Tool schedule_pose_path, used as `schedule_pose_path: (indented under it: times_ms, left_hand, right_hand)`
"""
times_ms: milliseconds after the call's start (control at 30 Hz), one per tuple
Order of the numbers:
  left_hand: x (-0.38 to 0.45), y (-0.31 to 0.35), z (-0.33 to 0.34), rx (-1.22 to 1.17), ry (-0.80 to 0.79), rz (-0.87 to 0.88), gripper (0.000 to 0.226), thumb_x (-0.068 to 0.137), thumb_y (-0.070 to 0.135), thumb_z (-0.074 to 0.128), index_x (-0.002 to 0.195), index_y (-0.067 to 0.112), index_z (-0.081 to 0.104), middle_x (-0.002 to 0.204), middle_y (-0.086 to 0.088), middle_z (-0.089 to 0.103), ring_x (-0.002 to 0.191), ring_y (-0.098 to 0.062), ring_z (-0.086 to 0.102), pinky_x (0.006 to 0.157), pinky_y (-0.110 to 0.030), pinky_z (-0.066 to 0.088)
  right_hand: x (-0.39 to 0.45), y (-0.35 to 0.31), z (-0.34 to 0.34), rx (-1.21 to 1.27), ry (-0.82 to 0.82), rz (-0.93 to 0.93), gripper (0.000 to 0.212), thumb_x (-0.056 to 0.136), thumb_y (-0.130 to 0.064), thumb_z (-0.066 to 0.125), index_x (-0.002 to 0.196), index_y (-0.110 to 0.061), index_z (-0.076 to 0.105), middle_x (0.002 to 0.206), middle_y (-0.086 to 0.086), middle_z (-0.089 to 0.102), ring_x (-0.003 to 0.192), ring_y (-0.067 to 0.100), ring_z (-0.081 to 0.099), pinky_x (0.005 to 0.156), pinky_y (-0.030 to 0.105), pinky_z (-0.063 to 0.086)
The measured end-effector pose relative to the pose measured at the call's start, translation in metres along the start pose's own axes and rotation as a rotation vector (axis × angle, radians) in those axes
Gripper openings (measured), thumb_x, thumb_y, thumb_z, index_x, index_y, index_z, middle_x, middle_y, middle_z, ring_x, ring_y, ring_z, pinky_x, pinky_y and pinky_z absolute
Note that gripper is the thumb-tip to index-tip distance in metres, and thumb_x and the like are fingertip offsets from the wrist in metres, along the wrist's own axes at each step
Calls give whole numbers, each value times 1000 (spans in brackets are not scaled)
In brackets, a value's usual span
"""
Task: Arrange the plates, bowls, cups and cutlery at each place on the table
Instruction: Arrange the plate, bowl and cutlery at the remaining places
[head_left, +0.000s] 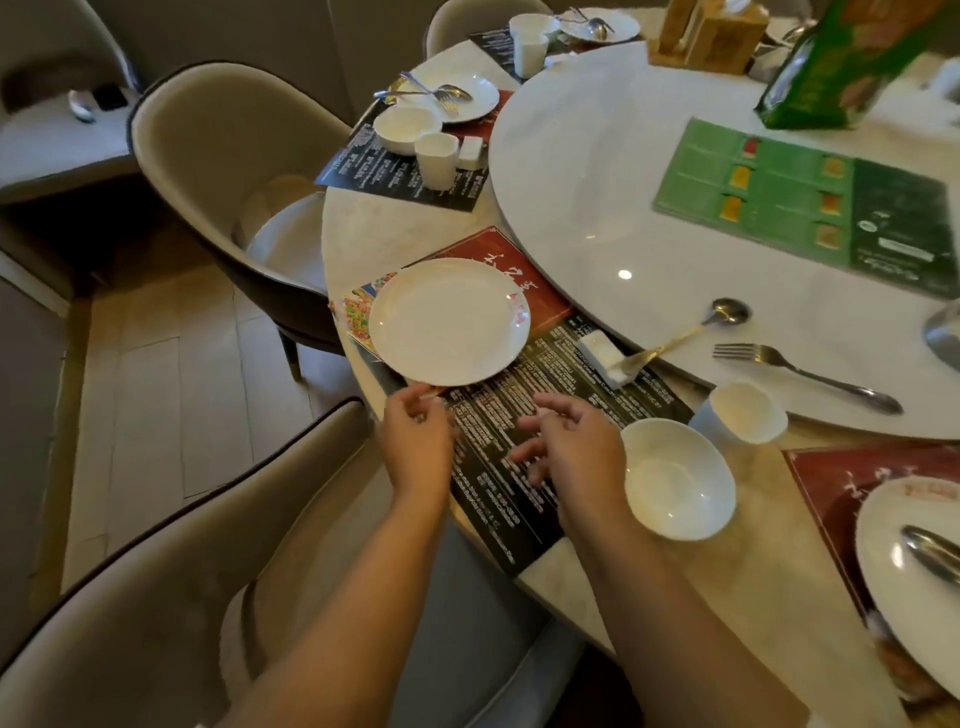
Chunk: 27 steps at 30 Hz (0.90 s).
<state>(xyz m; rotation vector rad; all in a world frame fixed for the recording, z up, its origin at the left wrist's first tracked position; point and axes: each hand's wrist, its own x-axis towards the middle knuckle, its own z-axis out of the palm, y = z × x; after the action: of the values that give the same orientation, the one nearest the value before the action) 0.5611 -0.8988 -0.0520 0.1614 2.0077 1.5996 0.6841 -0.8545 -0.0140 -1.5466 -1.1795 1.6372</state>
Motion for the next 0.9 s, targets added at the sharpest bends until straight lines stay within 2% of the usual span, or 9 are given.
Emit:
schedule_pose_path:
  times_ms: [67,167,233,333,433,500,633,833,900]
  left_hand:
    - [-23,-7,12,80,-127,67,12,92,23,57,101,26,65,95,0,68,80,-11,67,76,-35,58]
    - [-52,-12,32,192,-337,107,12,92,28,59,94,33,70,96,9,69,90,-11,66,83,-40,56]
    - [-67,-13,44,235,-405,115,14,92,29,59,97,37,70,96,15,69,90,-9,65,84,-39,56]
    - [-87,-18,58,238,-475,129,21,92,27,60,111,31,69,104,16,68,94,-6,64,88,-37,55]
    - [-98,-18,66,234,-519,101,26,92,27,61,118,25,68,113,8,69,100,-6,63,93,-36,53]
    - [-103,-18,69,209,-529,84,27,92,24,62,119,22,68,114,6,69,102,-9,63,93,-38,54]
    - [-103,-16,69,226,-487,76,26,90,16,63,113,24,70,111,4,69,101,-14,64,89,-42,55]
    - [-81,1,51,216,-350,110,23,85,16,65,94,36,73,105,8,70,94,-11,63,81,-37,57]
    - [-69,8,43,211,-309,104,24,85,17,64,98,34,73,104,7,70,95,-14,64,83,-41,57]
  right_hand:
    - [-14,9,-26,-146,159,-113,19,90,-18,60,94,-37,65,81,-9,71,64,4,67,54,19,50]
    - [-26,23,-62,-356,367,-260,24,90,-15,59,91,-37,66,98,-16,62,87,2,57,82,22,45]
    - [-33,30,-82,-461,492,-314,30,88,-10,60,90,-40,63,104,-13,52,98,5,47,83,20,38]
    - [-37,38,-108,-552,626,-305,30,85,-10,64,98,-37,65,111,-7,48,102,9,36,70,10,30]
    - [-35,43,-122,-498,631,-267,35,86,-11,63,116,-30,61,120,-2,49,105,14,46,75,16,36]
    - [-34,45,-126,-362,594,-205,38,88,-12,60,122,-28,56,123,-2,51,100,13,52,70,17,39]
    - [-31,49,-127,-262,557,-167,40,86,-6,57,119,-29,57,120,-4,57,97,8,51,66,15,37]
    - [-22,34,-102,-235,477,-218,37,85,-7,60,113,-30,59,115,-9,57,98,9,56,76,24,48]
    - [-18,28,-87,-235,430,-229,37,84,-7,60,111,-32,58,114,-10,57,97,10,57,78,29,54]
